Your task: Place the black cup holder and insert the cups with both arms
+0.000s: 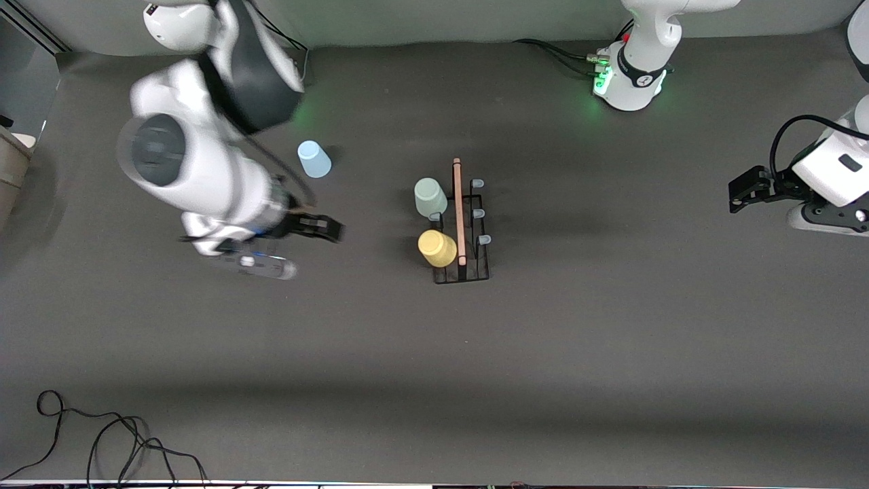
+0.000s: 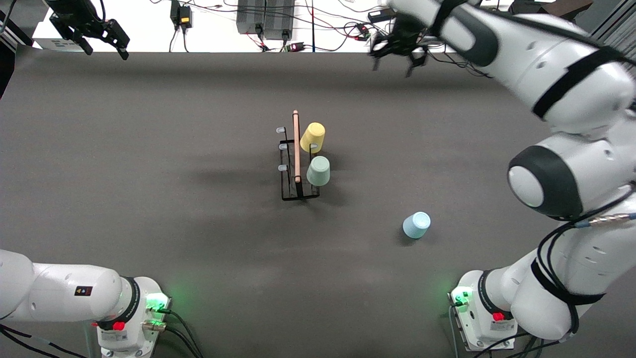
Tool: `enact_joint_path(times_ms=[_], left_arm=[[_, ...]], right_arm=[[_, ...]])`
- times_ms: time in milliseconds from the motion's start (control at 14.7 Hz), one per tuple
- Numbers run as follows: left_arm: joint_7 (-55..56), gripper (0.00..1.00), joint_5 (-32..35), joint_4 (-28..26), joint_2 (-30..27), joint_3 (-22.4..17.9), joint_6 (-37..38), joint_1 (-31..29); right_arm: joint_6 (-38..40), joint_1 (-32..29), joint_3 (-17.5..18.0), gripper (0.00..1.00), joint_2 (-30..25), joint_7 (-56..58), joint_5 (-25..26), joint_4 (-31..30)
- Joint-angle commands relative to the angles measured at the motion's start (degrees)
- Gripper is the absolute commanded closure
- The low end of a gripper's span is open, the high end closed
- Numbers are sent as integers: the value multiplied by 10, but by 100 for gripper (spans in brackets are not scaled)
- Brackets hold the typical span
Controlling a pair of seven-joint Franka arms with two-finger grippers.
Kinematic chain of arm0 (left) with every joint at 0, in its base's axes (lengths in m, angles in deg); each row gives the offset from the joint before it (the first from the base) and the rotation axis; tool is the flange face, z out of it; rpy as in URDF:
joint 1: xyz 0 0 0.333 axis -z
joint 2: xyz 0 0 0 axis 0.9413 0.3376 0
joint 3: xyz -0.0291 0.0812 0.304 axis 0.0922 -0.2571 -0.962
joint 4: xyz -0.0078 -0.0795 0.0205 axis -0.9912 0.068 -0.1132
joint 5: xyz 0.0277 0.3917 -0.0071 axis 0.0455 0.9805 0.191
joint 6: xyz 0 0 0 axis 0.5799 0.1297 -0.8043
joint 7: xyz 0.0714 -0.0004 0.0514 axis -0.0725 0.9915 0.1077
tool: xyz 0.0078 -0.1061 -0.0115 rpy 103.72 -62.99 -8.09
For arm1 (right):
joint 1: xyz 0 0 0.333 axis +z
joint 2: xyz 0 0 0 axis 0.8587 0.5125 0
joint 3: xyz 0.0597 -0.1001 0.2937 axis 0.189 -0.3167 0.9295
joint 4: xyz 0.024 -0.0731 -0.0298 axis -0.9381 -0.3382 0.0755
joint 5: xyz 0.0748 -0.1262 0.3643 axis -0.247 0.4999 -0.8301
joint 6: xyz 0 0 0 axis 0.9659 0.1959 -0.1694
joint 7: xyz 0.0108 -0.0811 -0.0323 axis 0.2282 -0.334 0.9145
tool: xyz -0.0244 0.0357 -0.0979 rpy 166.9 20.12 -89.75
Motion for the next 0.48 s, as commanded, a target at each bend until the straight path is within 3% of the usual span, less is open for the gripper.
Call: enact_joint_path(times_ms=[0, 272, 409], left_arm=[[0, 0, -7, 2, -6, -3, 11, -9], [1, 0, -7, 0, -13, -3, 13, -10], [4, 0, -2, -1, -16, -4, 15, -10]], right_arm=[[57, 6, -41, 0, -48, 77, 37, -13], [83, 5, -79, 0, -100, 171, 119, -13], [92, 7, -106, 0, -103, 197, 127, -15]])
